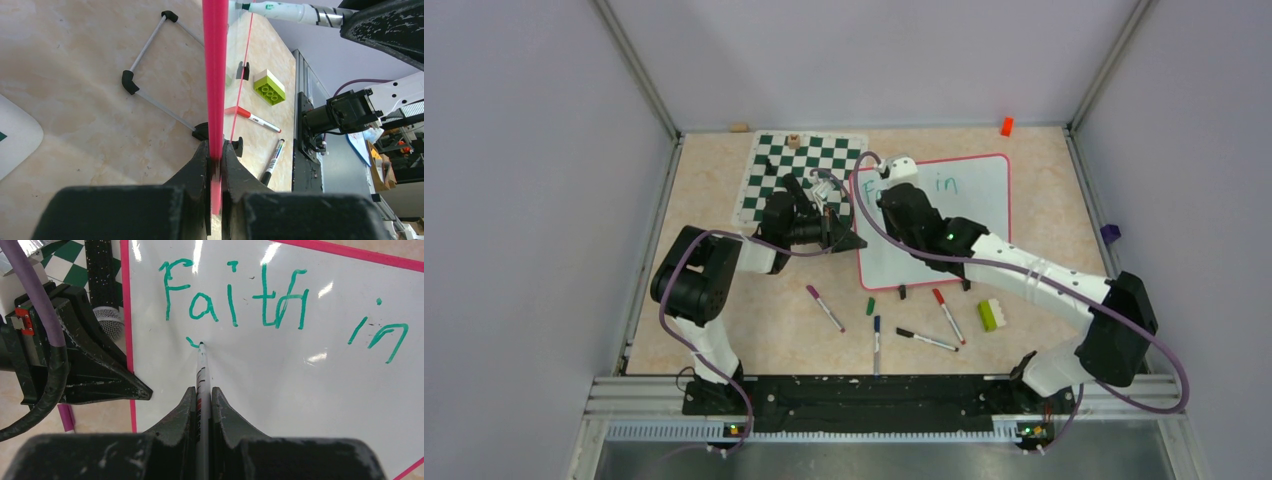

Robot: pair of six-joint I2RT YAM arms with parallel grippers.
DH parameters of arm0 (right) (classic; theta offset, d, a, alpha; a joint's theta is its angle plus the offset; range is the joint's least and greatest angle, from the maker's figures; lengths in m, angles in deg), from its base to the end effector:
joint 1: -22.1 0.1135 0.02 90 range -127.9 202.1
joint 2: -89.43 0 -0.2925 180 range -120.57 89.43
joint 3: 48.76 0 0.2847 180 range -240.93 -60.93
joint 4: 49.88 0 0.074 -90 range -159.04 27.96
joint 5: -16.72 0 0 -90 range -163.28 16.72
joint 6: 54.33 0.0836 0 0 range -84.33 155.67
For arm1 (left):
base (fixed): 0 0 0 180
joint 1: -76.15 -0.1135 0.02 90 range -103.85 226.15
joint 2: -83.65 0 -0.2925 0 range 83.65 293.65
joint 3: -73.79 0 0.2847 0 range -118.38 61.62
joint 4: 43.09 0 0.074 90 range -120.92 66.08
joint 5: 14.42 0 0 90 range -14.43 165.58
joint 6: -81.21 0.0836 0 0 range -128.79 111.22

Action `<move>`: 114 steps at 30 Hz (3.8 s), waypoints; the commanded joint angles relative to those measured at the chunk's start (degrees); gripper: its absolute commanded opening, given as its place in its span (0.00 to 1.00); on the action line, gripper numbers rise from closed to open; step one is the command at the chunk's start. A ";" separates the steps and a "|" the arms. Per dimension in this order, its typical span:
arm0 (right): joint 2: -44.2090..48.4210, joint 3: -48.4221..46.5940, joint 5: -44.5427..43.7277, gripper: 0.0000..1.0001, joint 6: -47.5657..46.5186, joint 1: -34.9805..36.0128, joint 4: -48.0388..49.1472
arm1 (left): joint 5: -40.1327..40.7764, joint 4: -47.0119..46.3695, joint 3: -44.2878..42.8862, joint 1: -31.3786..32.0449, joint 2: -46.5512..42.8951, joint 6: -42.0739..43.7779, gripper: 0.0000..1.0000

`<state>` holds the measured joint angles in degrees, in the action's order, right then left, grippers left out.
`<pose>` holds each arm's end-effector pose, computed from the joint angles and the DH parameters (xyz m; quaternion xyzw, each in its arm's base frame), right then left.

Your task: Write a sentence on the whiteboard

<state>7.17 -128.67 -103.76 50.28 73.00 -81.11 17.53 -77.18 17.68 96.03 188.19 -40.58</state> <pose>0.2768 0.2734 0.3109 -0.1467 0.8466 0.0520 0.5089 0.3491 -0.2017 0.1543 0.2243 0.7178 -0.5786 0.3157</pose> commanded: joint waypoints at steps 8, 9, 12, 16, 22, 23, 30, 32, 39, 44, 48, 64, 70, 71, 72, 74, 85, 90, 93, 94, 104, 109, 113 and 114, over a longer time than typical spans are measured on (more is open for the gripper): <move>-0.64 -3.33 -1.23 0.00 -1.44 -0.17 -0.11 | 1.09 1.28 -1.73 1.07 -0.99 2.08 0.00; -0.40 -3.18 -1.17 0.00 -1.43 -0.10 -0.12 | 1.09 1.26 -1.76 1.09 -0.94 2.08 0.00; -0.18 -3.02 -1.70 0.00 -1.45 -0.16 -0.13 | 1.13 1.35 -1.73 1.09 -1.03 2.08 0.00; -0.43 -3.01 -2.13 0.00 -1.60 -0.11 -0.19 | 1.09 1.48 -1.75 1.13 -1.12 2.17 0.00; -0.37 -2.44 -0.83 0.00 -0.65 -0.13 -2.04 | 1.18 1.78 -1.69 1.20 -1.27 2.44 0.00; -0.24 -2.20 -0.48 0.00 -0.63 -0.17 -2.37 | 1.23 1.78 -1.67 1.21 -1.29 2.44 0.00; 1.75 0.74 1.68 0.00 0.55 -0.11 -4.37 | 1.06 1.93 -1.73 1.23 -1.53 2.44 0.00; 2.21 1.49 2.77 0.00 1.16 -0.14 -4.48 | 1.09 1.95 -1.73 1.22 -1.52 2.44 0.00; 2.29 2.87 6.27 0.00 2.85 -0.10 -3.50 | 1.18 2.17 -1.71 1.34 -1.67 2.70 0.00; 1.48 1.84 6.21 0.00 2.80 -0.18 -1.21 | 1.32 2.45 -1.76 1.38 -1.74 2.96 0.00; -0.08 -0.36 5.30 0.00 2.03 -0.11 -0.56 | 1.27 2.48 -1.70 1.38 -1.79 2.96 0.00; 8.30 1.46 3.87 0.00 1.56 -2.28 -0.86 | 1.09 2.63 -1.98 1.38 -1.44 2.70 0.00; 8.24 1.75 6.00 0.00 1.47 -5.22 -0.88 | 1.09 2.62 -1.88 1.36 -1.49 2.78 0.00; 7.95 1.62 6.18 0.00 1.41 -5.34 -0.84 | 1.13 2.62 -1.94 1.34 -1.47 2.79 0.00; 7.64 1.39 6.34 0.00 1.31 -5.44 -0.88 | 1.10 2.73 -1.97 1.38 -1.56 2.83 0.00; 7.02 1.07 6.81 0.00 1.11 -5.43 -0.64 | 1.18 2.82 -1.93 1.34 -1.61 2.94 0.00; 4.62 0.33 7.52 0.00 0.27 -5.37 0.09 | 1.26 3.25 -2.03 1.34 -1.52 3.29 0.00; 3.79 0.26 5.69 0.00 0.30 -5.38 0.13 | 1.29 3.29 -2.03 1.39 -1.51 3.40 0.00; 3.28 0.35 5.22 0.00 0.28 -5.39 0.53 | 1.43 3.38 -2.05 1.39 -1.46 3.49 0.00; 3.25 0.49 5.45 0.00 0.15 -5.39 0.87 | 1.38 3.37 -2.16 1.34 -1.43 3.51 0.00; 2.85 0.95 8.31 0.00 -0.88 -5.42 -0.24 | 1.53 4.30 -2.30 1.38 -1.32 4.10 0.00; 3.95 2.26 8.33 0.00 -0.47 -5.42 -2.53 | 1.62 4.31 -2.31 1.40 -1.50 4.19 0.00; 4.64 3.26 8.12 0.00 -0.26 -5.45 -3.38 | 1.56 4.32 -2.31 1.47 -1.51 4.13 0.00; 4.75 3.27 7.84 0.00 -0.22 -5.41 -3.61 | 1.53 4.31 -2.31 1.46 -1.53 4.10 0.00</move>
<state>10.40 -126.42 -95.41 50.24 67.84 -83.06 17.91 -74.12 16.67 96.42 188.01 -38.57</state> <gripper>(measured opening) 0.090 0.056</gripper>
